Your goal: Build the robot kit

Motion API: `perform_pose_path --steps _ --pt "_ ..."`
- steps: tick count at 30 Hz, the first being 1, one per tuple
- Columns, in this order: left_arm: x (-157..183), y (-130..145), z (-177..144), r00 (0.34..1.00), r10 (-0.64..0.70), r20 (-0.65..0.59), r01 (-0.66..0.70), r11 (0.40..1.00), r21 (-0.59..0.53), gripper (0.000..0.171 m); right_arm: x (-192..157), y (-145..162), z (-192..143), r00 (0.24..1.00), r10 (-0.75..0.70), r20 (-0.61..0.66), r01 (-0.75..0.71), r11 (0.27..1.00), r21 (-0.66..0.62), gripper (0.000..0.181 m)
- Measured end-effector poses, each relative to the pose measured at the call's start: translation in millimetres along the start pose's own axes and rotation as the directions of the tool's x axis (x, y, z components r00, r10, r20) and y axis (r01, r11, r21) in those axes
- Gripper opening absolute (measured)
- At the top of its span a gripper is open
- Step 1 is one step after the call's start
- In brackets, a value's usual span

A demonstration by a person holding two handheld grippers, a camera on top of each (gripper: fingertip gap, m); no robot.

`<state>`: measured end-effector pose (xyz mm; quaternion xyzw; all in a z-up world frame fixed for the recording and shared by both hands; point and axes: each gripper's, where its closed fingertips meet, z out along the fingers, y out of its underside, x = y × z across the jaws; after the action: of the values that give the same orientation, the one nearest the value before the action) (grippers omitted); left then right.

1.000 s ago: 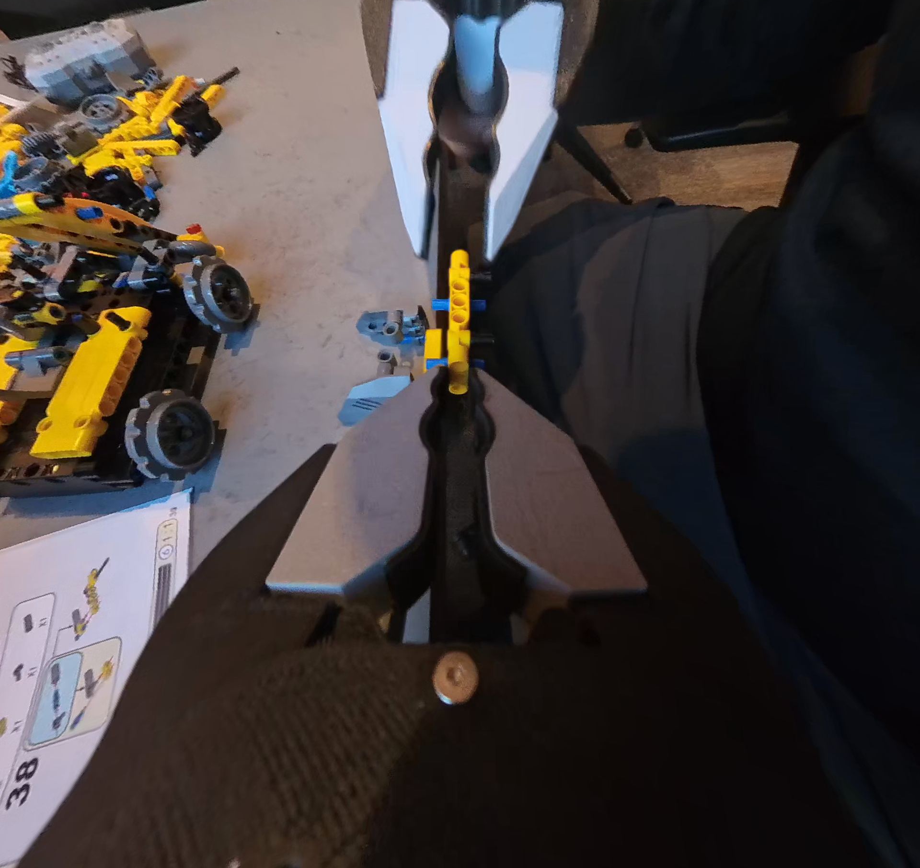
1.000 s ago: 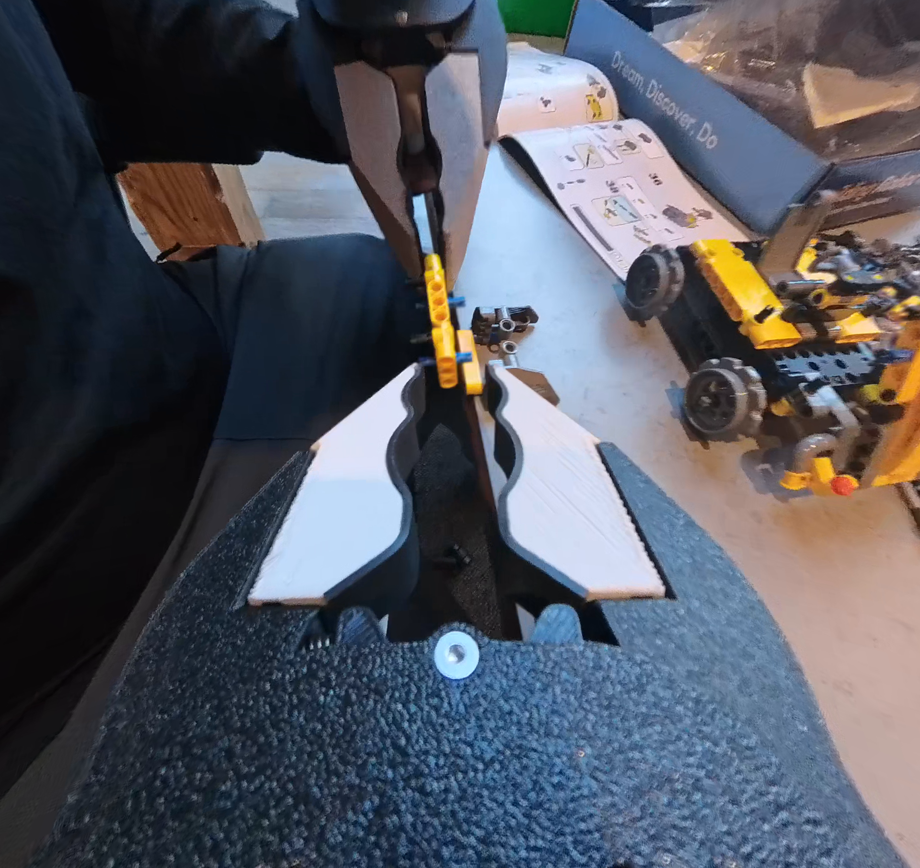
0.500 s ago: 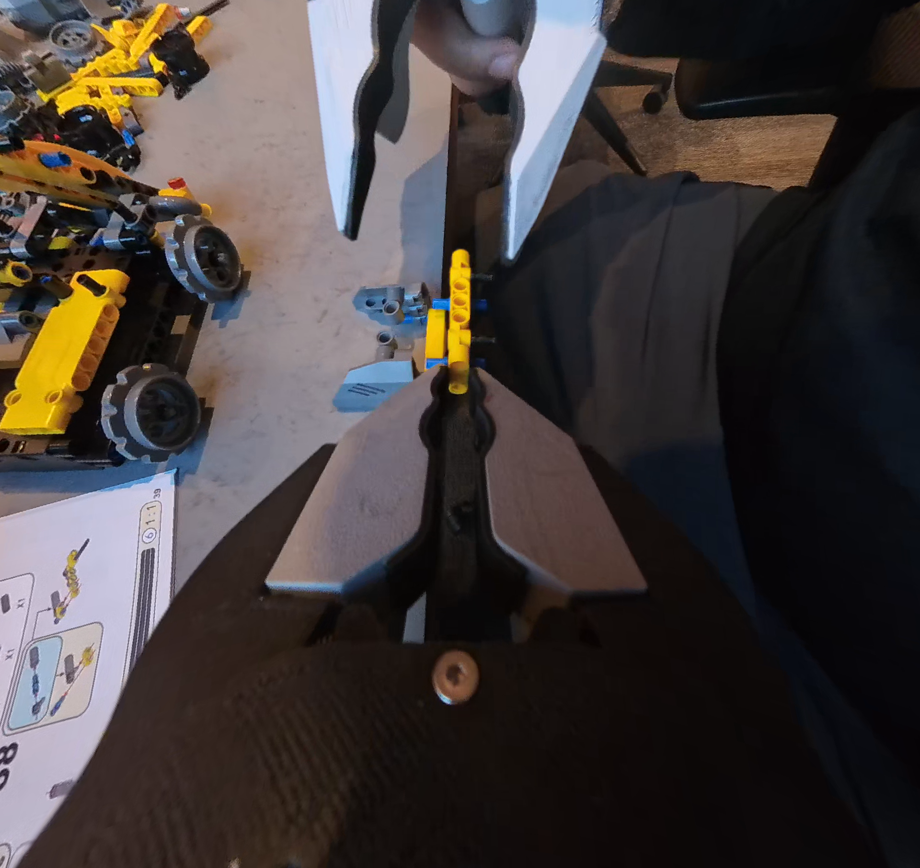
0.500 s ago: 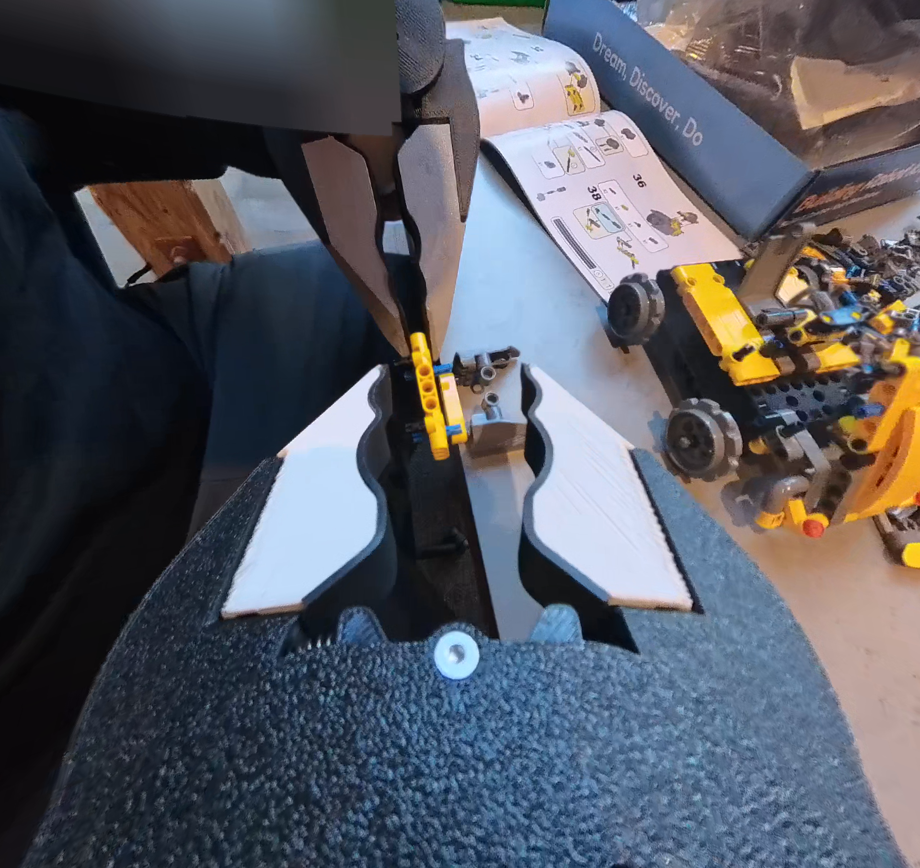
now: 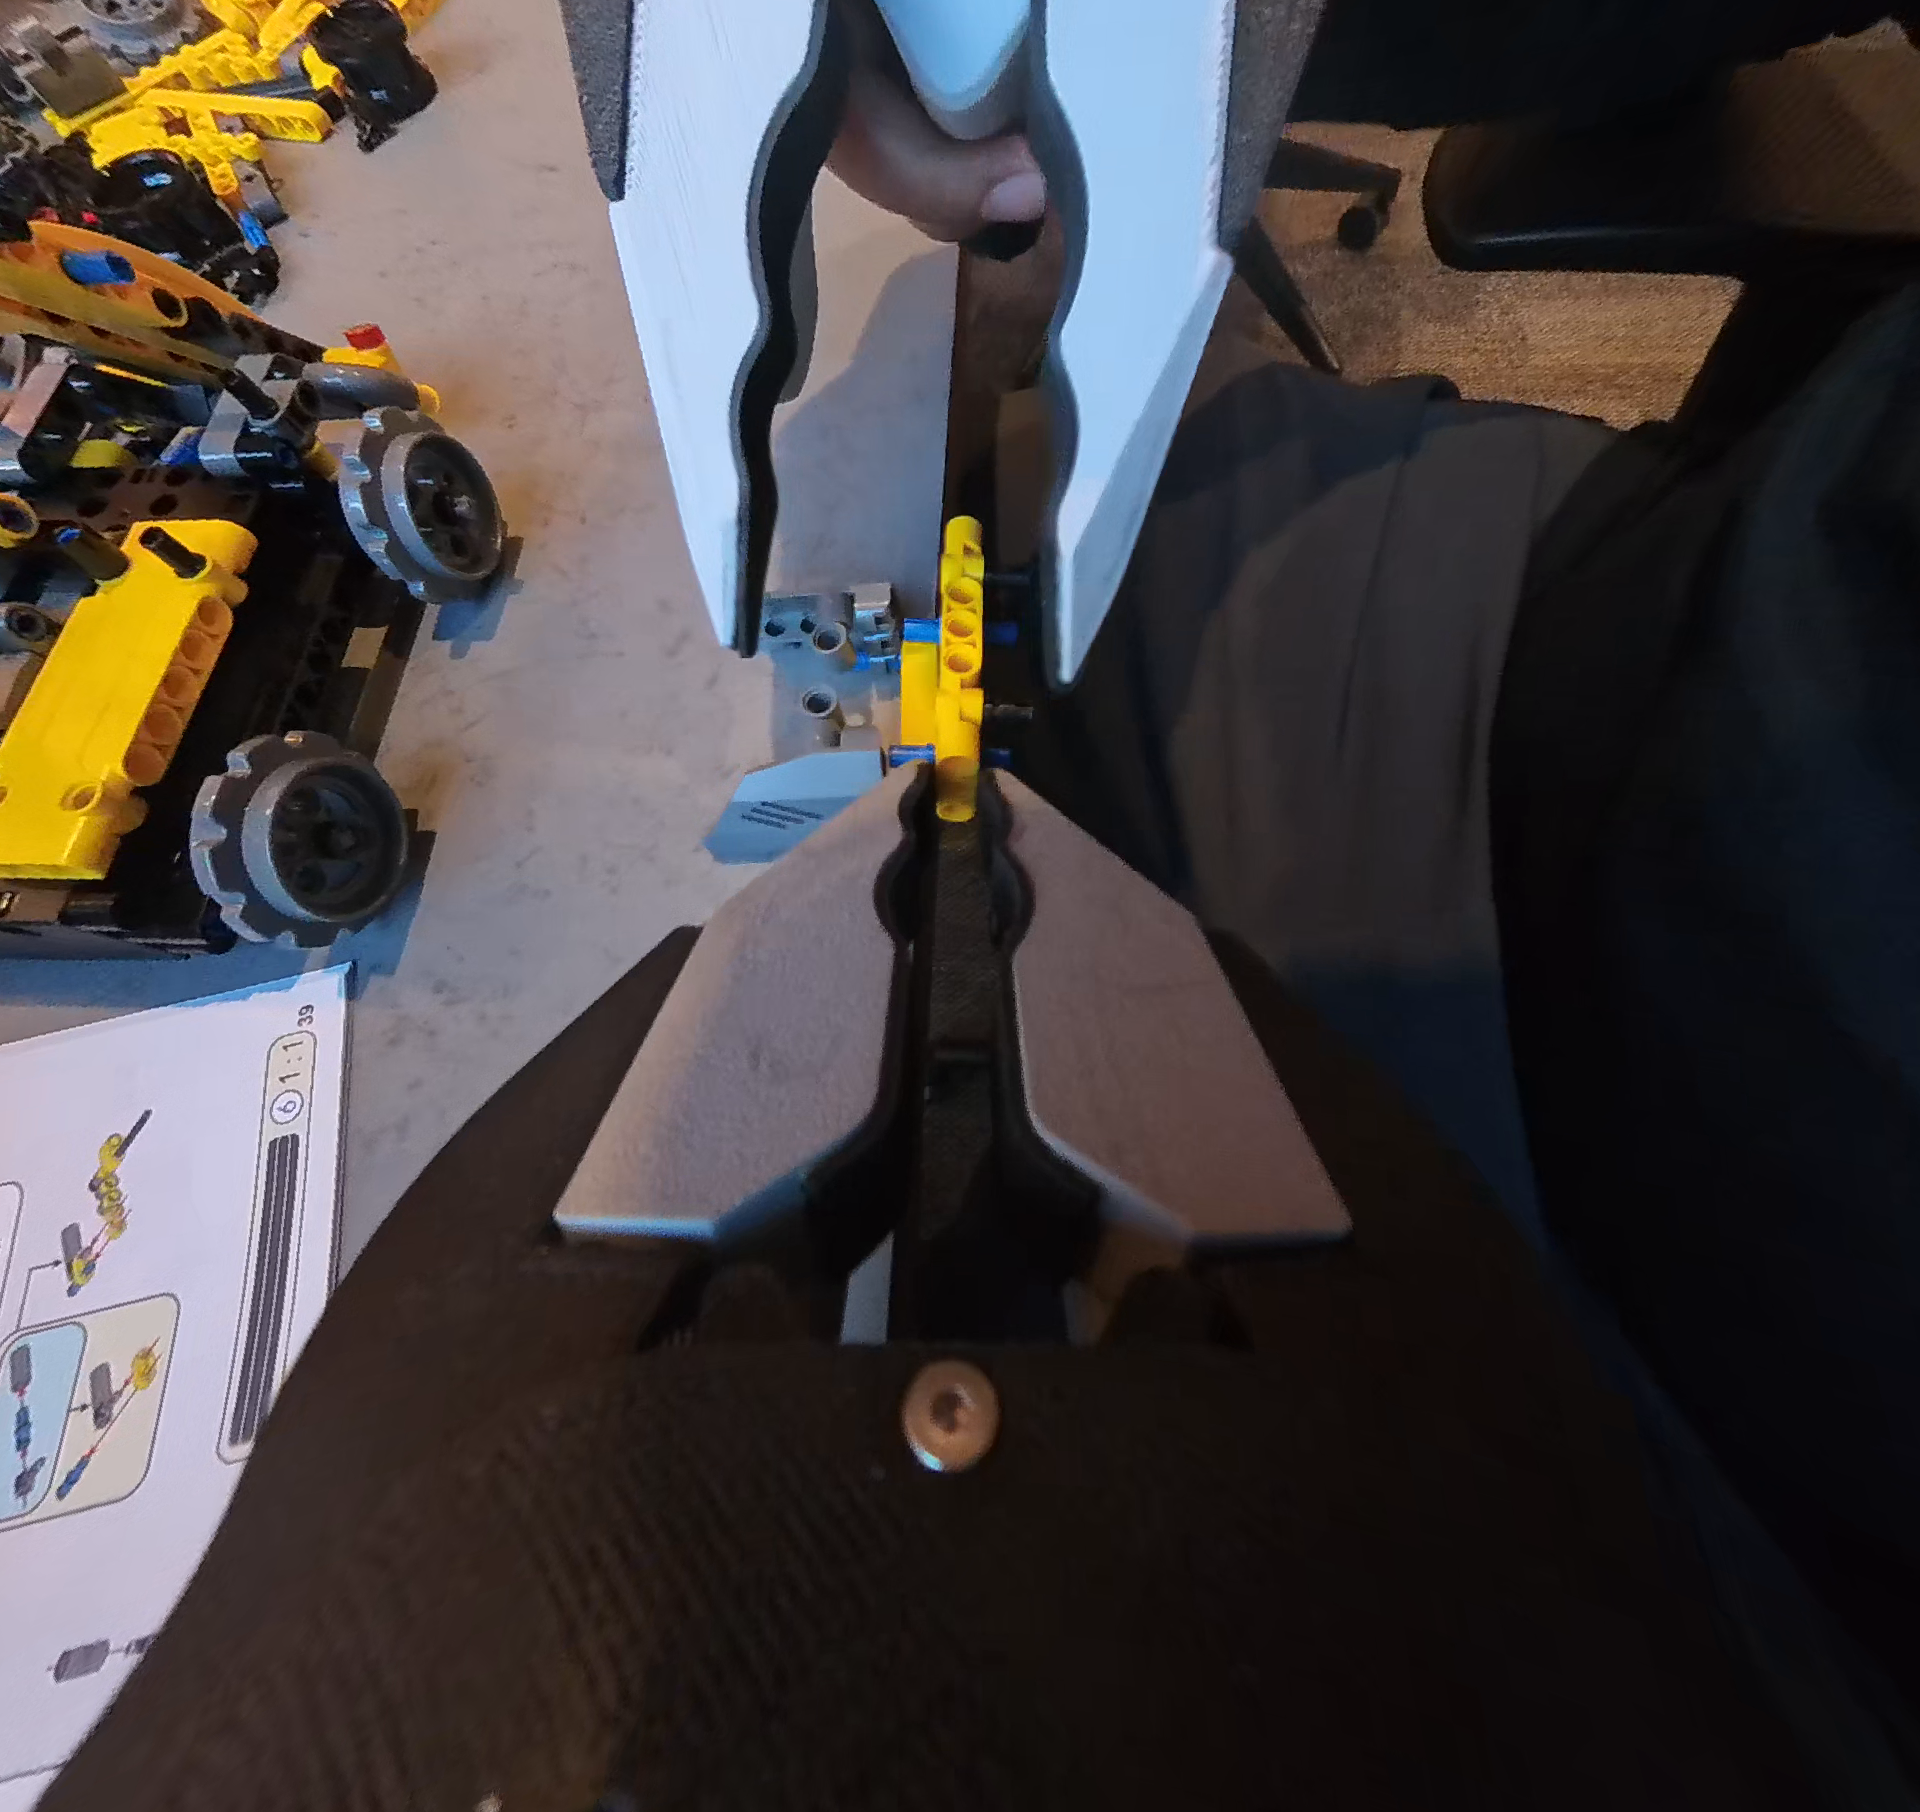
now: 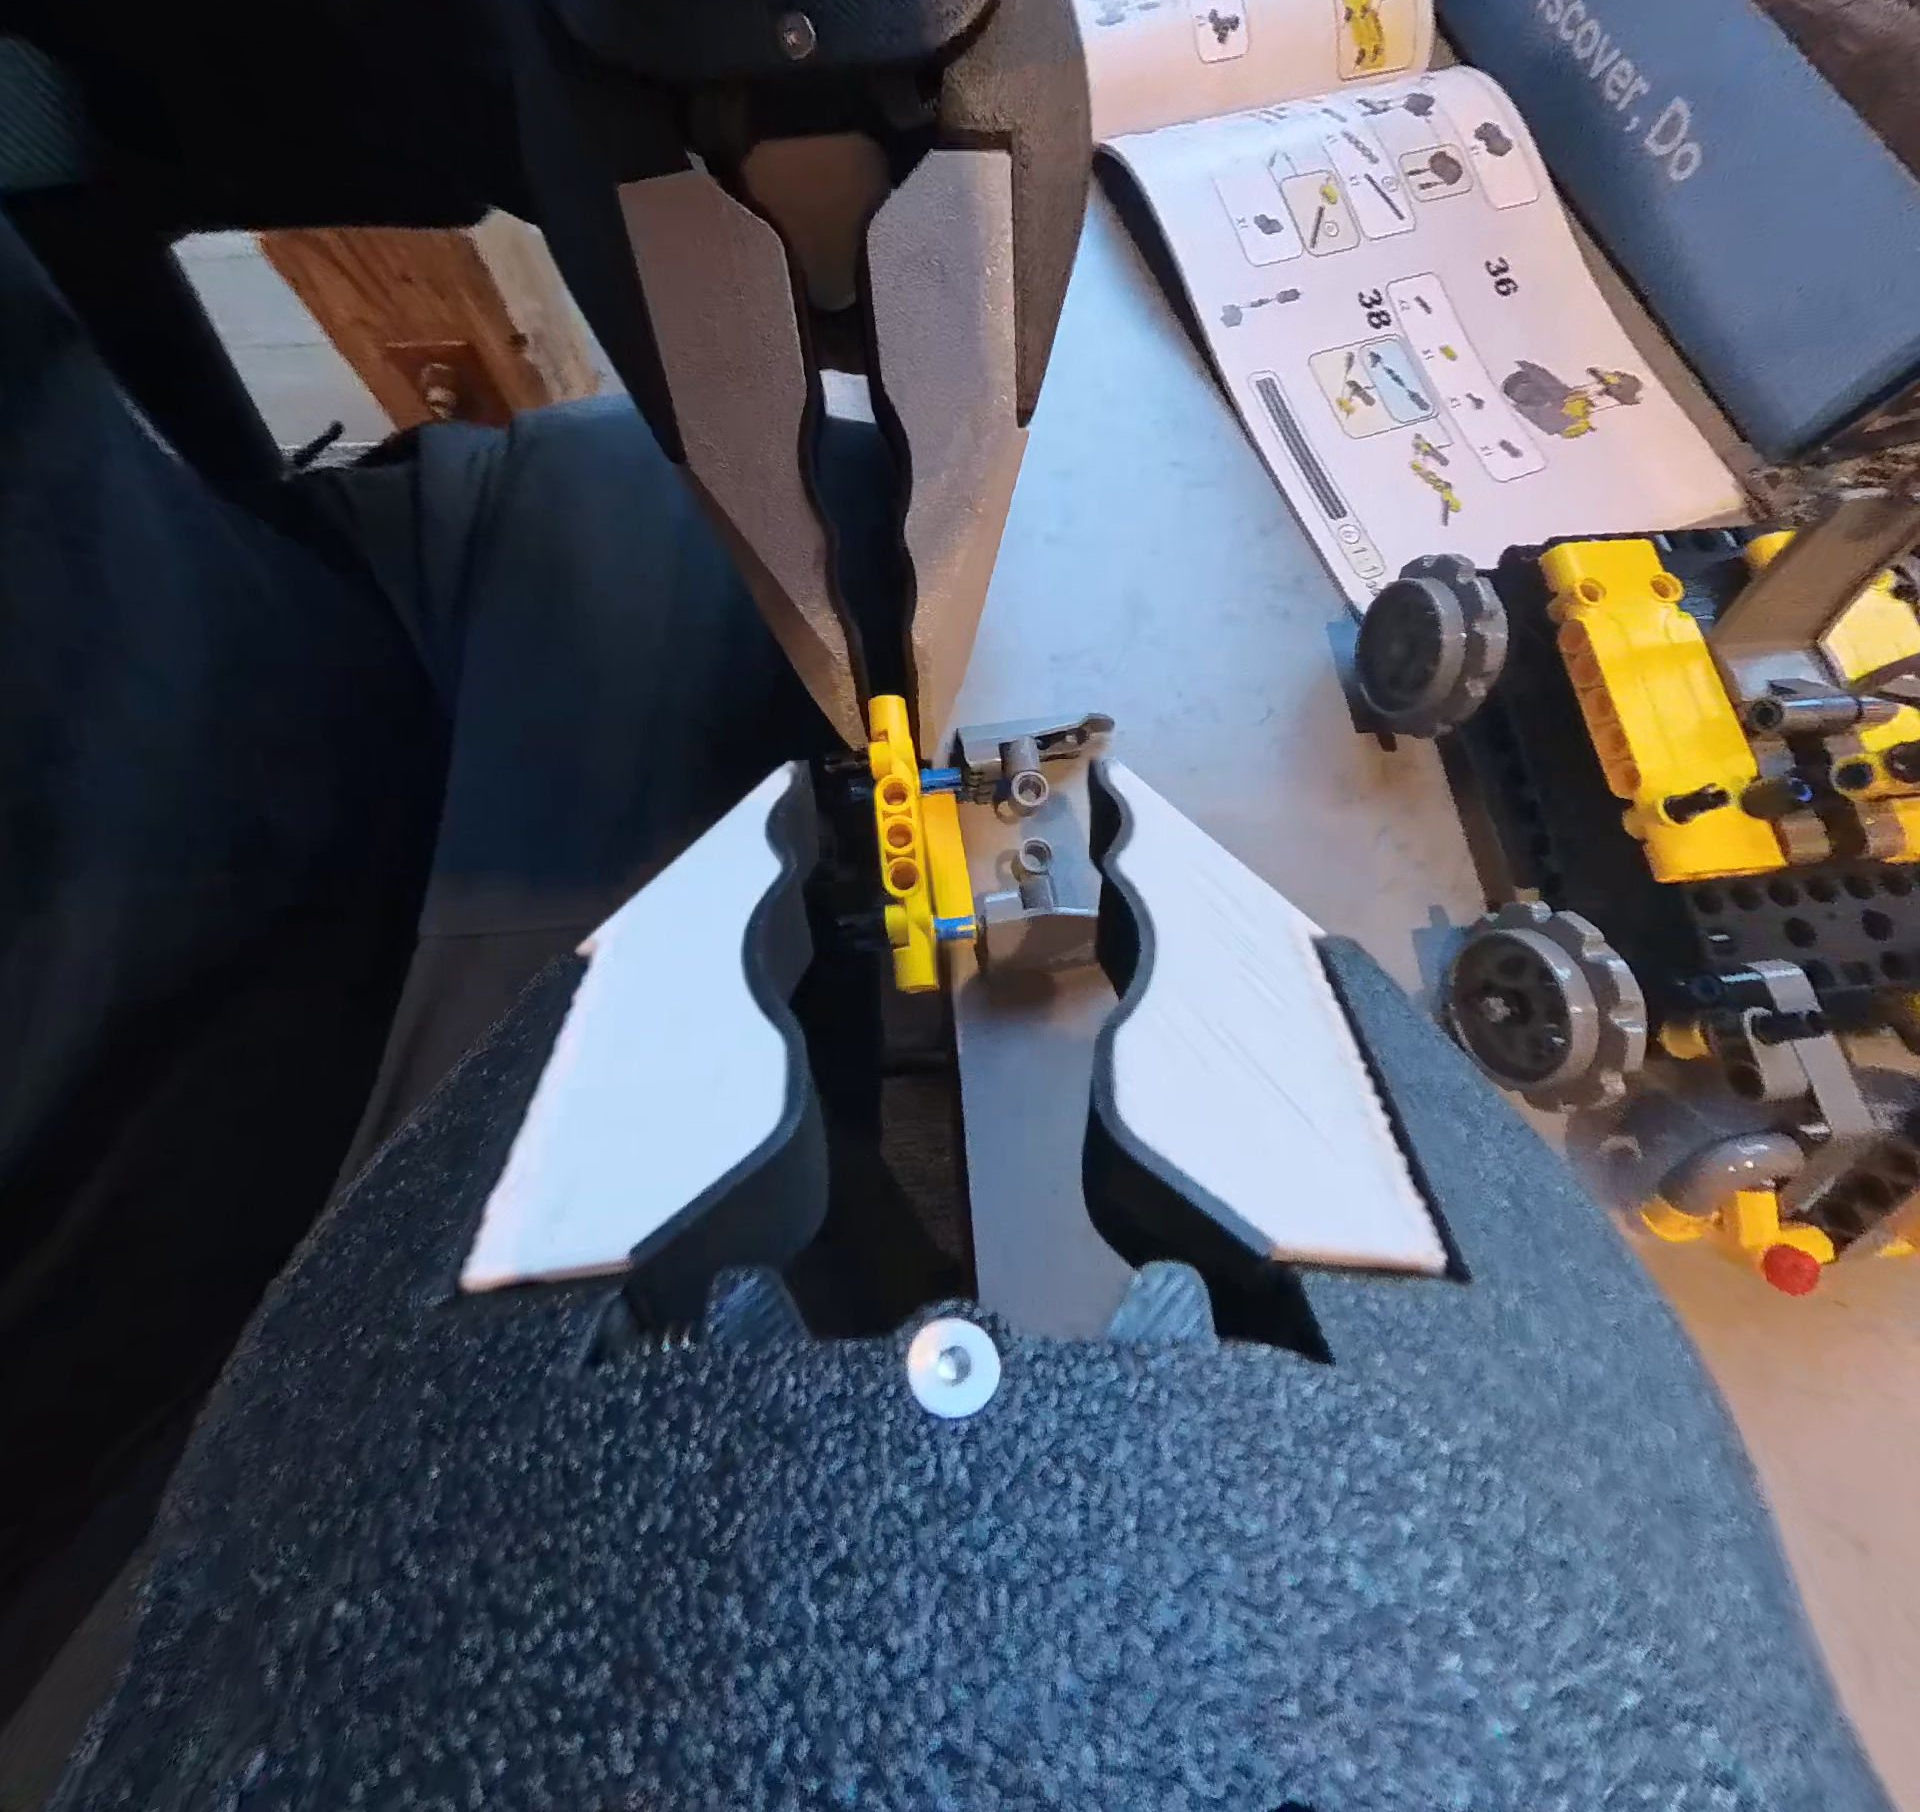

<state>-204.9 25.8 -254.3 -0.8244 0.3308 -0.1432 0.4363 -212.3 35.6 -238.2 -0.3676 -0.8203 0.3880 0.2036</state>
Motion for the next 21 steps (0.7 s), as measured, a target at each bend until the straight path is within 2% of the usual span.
perform_pose_path --steps 5,10,21 --pt "-0.6 0.1 -0.3 1.000 -0.005 0.015 0.004 1.000 0.003 0.006 0.1 0.1 -2.8 0.998 0.014 0.064 -0.013 1.000 -0.013 0.053" --pt "-1.8 -0.4 -0.4 1.000 -0.013 0.020 0.013 1.000 0.009 0.006 -2.6 8.2 3.0 0.997 -0.029 0.069 0.035 0.996 -0.084 0.053" --pt "-2.1 1.1 1.3 0.999 -0.034 0.022 0.034 0.999 0.008 0.006 1.2 12.5 7.9 0.996 -0.034 0.078 0.044 0.991 -0.127 0.053"
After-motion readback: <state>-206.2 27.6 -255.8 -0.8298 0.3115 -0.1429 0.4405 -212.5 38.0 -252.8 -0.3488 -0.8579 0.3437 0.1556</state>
